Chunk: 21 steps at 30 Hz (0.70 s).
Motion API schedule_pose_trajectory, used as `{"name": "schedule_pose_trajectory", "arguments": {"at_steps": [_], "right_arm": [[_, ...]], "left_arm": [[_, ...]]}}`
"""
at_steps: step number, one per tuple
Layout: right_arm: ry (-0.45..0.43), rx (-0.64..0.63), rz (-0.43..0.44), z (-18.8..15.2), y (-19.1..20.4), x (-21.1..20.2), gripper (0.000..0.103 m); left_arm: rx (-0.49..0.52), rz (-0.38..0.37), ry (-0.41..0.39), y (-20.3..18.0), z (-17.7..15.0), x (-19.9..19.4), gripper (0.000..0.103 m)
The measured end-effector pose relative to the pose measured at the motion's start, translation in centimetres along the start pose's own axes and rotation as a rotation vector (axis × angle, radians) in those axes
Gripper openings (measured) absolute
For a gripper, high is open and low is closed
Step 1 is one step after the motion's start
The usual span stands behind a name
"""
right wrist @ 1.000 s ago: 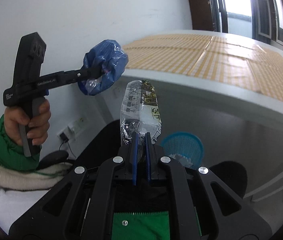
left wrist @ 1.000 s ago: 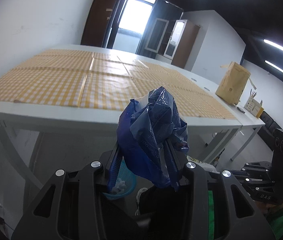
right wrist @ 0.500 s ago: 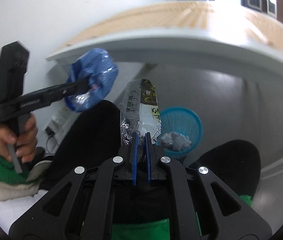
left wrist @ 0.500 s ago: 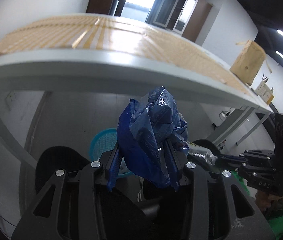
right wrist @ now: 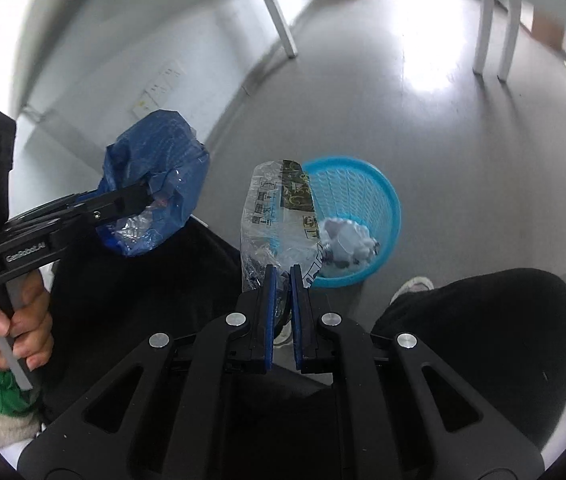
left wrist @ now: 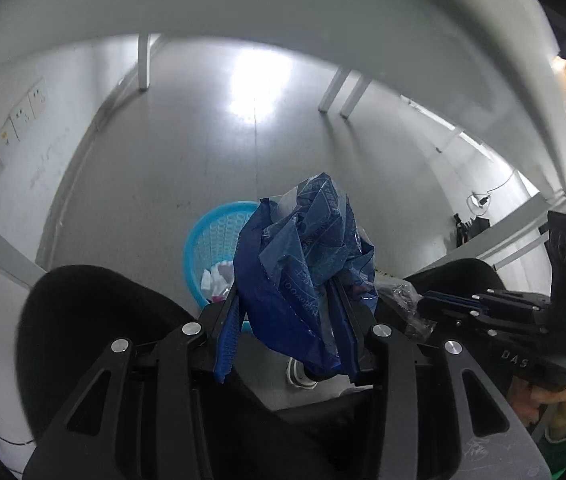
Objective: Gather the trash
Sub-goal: 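Carry the wrapper and blue bag down over the blue wastebasket with both tools, then open both tools to drop the wrapper and blue bag into the wastebasket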
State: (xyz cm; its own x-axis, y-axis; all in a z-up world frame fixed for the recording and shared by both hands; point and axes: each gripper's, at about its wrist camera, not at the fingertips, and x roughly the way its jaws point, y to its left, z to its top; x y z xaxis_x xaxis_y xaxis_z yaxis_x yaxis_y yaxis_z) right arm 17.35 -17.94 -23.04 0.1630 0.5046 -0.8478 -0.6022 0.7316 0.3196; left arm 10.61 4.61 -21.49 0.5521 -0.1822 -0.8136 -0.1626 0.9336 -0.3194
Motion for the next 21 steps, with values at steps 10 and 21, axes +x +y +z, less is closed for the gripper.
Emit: {"name": "schedule_pose_trajectory", "arguments": {"at_steps": [10, 21], "right_arm": [[0.115, 0.098, -0.052, 3.1, -3.0, 7.8, 0.006], [0.255, 0.174, -0.091, 6.3, -6.0, 17.1, 0.006]], "left_arm": [[-0.087, 0.061, 0.167, 2.3, 2.6, 9.1, 0.04], [-0.161, 0.138, 0.306, 4.7, 5.2, 18.7, 0.04]]}}
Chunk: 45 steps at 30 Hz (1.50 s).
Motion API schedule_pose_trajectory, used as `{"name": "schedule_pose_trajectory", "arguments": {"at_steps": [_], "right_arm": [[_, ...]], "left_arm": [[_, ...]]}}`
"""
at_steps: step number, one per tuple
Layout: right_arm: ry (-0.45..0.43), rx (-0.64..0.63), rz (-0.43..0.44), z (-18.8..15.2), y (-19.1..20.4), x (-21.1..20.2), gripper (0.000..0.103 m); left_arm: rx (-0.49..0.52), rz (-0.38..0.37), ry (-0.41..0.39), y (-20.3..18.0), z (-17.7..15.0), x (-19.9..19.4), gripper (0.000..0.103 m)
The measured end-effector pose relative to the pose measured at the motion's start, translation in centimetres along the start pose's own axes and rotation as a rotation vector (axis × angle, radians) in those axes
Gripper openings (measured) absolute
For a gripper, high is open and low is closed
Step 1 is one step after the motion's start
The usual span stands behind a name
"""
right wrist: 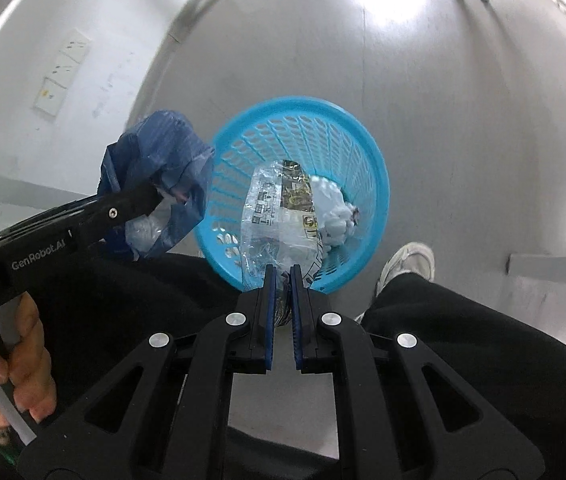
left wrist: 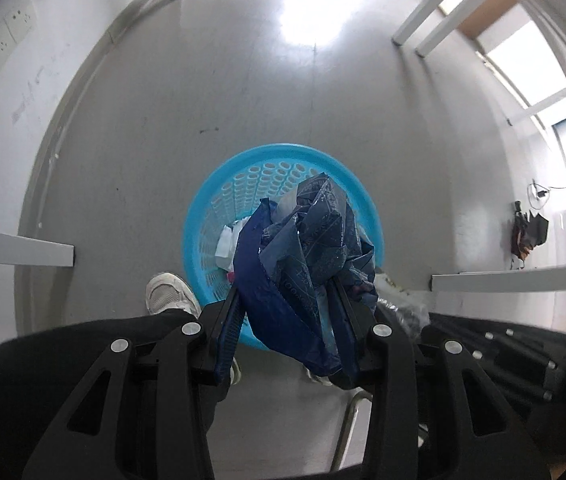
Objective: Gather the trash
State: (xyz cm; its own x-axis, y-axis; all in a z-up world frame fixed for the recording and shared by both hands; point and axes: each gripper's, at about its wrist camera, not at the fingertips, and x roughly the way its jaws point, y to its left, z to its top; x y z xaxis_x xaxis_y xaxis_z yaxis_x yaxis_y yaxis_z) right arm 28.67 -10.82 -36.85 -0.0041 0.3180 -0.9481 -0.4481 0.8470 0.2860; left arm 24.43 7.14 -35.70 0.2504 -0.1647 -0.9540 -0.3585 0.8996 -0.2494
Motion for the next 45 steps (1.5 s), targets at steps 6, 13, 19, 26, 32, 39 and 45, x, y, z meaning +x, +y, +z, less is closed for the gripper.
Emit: {"name": "schedule_pose_trajectory", "arguments": {"at_steps": [6, 13, 19, 26, 32, 39, 45], "right_arm": [[0.043, 0.032, 0.022, 1.9, -1.0, 3.0, 0.007], [0.069, 0.102, 0.049, 3.1, -2.6, 5.0, 0.019], [0.051, 0.131, 0.056, 3.2, -3.3, 4.8, 0.032], [0.007, 0.101, 0.041, 2.4, -2.7, 2.7, 0.035], [-0.031, 0.094, 0.039, 0.1, -2.7, -0.5, 0.04], [-0.136, -0.013, -0.007, -3.9, -0.3, -5.7, 0.051], [-0.206, -0.113, -0.054, -7.4, 1.3, -9.6, 0.078]], "left_arm": [[-0.016, 0.05, 0.058, -0.1, 1.5, 2.6, 0.041], [-0.038, 0.022, 0.068, 0.1, 2.8, 3.9, 0.056], [-0.026, 0.048, 0.042, 0.0, 2.8, 3.4, 0.061], [-0.019, 0.029, 0.031, 0.7, 2.1, 1.6, 0.061], [0.026, -0.014, 0.021, 0.6, -0.3, -1.5, 0.065], [0.087, -0.018, -0.038, 0.4, -4.5, -6.1, 0.071], [0.138, -0.062, -0.152, -0.5, -8.4, -10.8, 0.094]]}}
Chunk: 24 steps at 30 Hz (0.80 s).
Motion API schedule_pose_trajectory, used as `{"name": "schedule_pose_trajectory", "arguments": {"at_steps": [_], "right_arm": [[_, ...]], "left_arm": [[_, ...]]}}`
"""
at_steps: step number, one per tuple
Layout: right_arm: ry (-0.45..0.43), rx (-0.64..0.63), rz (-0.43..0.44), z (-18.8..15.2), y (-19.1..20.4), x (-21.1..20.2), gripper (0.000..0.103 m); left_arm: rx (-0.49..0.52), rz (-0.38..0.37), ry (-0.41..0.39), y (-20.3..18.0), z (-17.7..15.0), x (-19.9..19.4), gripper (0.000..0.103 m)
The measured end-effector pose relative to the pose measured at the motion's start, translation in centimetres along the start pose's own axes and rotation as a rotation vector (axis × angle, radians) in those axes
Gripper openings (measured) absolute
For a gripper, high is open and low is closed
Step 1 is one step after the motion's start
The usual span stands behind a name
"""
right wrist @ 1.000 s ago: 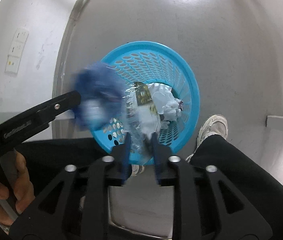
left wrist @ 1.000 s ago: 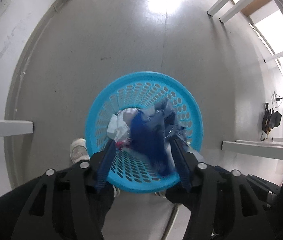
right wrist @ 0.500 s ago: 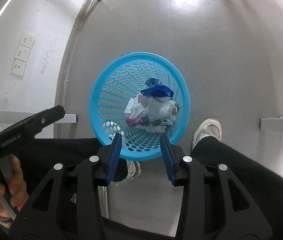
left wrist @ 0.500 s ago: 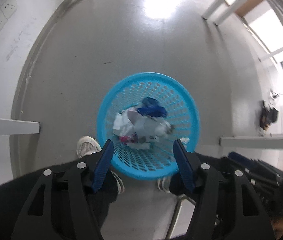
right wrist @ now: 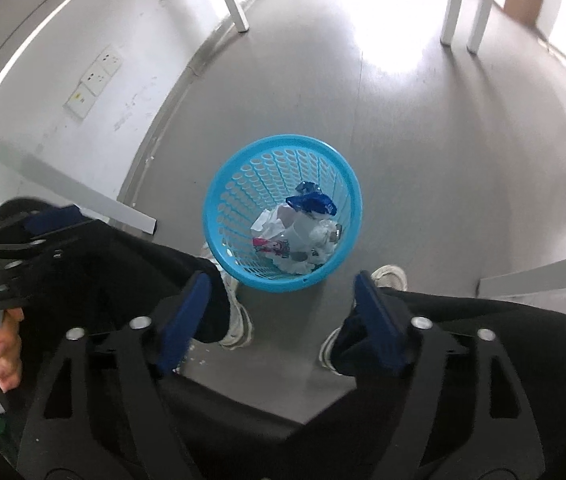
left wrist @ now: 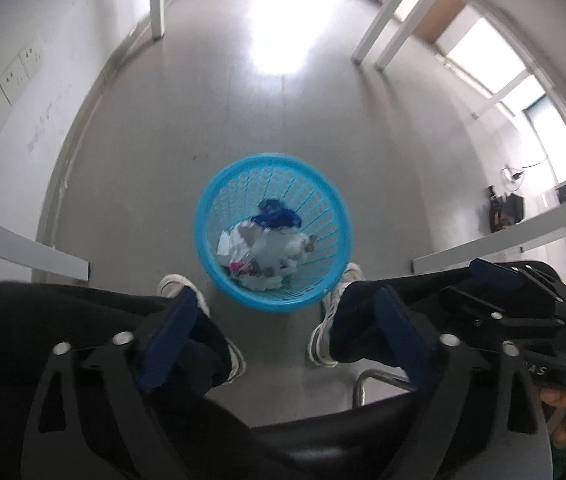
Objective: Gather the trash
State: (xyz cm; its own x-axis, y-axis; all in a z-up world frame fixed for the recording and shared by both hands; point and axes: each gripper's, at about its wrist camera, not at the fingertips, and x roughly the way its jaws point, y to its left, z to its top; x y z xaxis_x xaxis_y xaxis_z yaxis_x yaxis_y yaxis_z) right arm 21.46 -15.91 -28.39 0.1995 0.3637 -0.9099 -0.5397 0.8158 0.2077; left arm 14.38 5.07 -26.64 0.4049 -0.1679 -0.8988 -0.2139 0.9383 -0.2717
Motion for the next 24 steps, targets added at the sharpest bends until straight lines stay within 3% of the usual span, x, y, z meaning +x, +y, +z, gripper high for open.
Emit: {"name": "schedule_pose_trajectory", "arguments": {"at_steps": [6, 15, 19, 24], "right_arm": [[-0.032, 0.043, 0.023, -0.9, -1.1, -2.0, 0.094], [-0.033, 0.073, 0.057, -0.9, -1.5, -2.0, 0.094], [-0.1, 0.097, 0.092, -0.9, -1.8, -3.5, 0.094], [-0.208, 0.109, 0.065, -1.9, -1.9, -6.9, 0.094]], "left_arm": [[0.025, -0.007, -0.026, -0.6, -1.3, -1.5, 0.097], [0.011, 0.003, -0.026, 0.0, -1.1, -1.1, 0.097], [0.005, -0.003, -0.063, 0.3, -0.7, -2.4, 0.097], [0.023, -0.007, -0.142, 0.2, -1.1, -4.7, 0.097]]}}
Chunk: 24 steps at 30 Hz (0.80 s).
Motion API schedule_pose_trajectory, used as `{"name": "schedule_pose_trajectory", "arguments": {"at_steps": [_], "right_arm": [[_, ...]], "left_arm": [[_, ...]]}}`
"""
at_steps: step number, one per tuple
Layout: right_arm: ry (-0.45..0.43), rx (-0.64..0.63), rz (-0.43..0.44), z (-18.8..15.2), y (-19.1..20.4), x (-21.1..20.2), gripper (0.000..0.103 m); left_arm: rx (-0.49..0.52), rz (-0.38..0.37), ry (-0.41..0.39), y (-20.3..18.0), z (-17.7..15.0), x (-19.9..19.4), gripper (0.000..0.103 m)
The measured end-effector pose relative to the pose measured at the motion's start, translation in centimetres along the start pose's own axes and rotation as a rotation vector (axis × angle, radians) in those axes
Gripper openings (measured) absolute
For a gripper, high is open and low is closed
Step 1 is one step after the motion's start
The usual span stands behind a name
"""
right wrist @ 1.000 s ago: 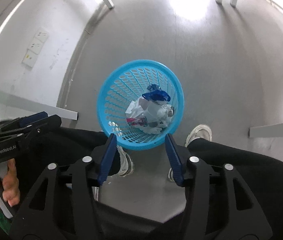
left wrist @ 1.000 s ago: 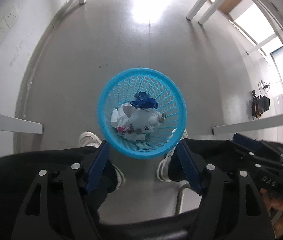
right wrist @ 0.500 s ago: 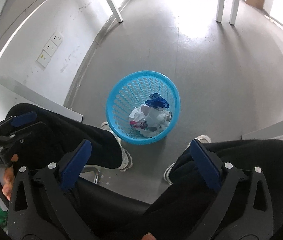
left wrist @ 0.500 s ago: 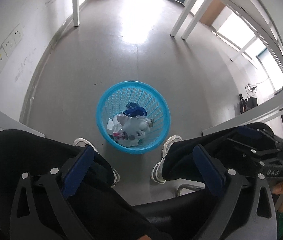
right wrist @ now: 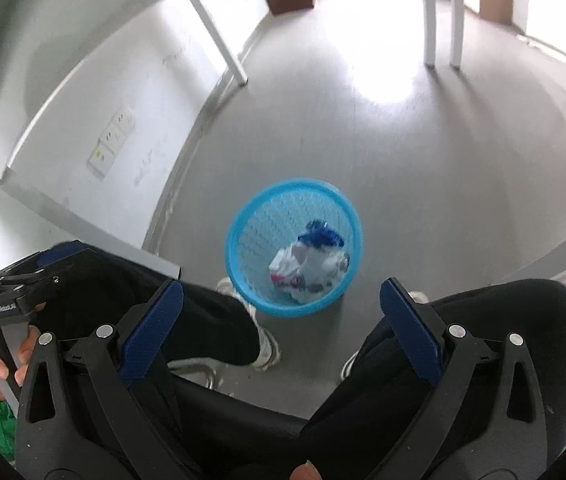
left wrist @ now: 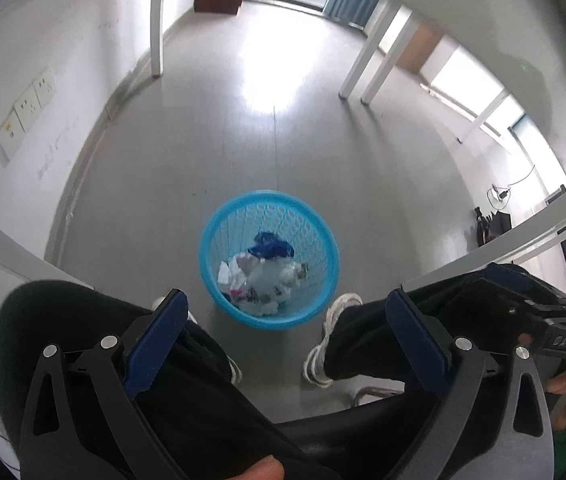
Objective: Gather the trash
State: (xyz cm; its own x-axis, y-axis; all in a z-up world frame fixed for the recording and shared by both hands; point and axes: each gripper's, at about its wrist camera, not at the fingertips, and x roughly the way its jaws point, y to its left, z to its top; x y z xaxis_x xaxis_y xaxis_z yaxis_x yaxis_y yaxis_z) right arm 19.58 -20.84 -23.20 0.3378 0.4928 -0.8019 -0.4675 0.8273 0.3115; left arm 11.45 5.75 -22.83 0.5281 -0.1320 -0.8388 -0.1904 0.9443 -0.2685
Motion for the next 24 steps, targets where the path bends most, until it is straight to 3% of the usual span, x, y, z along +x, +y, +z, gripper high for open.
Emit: {"name": "schedule_pose_trajectory", "arguments": {"at_steps": [3, 5, 14, 24], "right_arm": [[-0.084, -0.007, -0.004, -0.4, 0.4, -2.3, 0.094], [-0.094, -0.001, 0.001, -0.4, 0.2, -2.6, 0.094], [0.05, -0.006, -0.034, 1.0, -0.3, 2.4, 0.094], [0.114, -0.014, -0.032, 1.0, -0.4, 4.3, 0.094]], "left_arm": [[0.021, 0.011, -0.039, -0.1, -0.4, -0.8, 0.097], [0.022, 0.005, -0.041, -0.2, -0.5, -0.8, 0.097], [0.059, 0.021, 0.059, -0.5, 0.6, 2.8, 0.097], [0.012, 0.007, 0.109, 0.5, 0.8, 3.9, 0.097]]}}
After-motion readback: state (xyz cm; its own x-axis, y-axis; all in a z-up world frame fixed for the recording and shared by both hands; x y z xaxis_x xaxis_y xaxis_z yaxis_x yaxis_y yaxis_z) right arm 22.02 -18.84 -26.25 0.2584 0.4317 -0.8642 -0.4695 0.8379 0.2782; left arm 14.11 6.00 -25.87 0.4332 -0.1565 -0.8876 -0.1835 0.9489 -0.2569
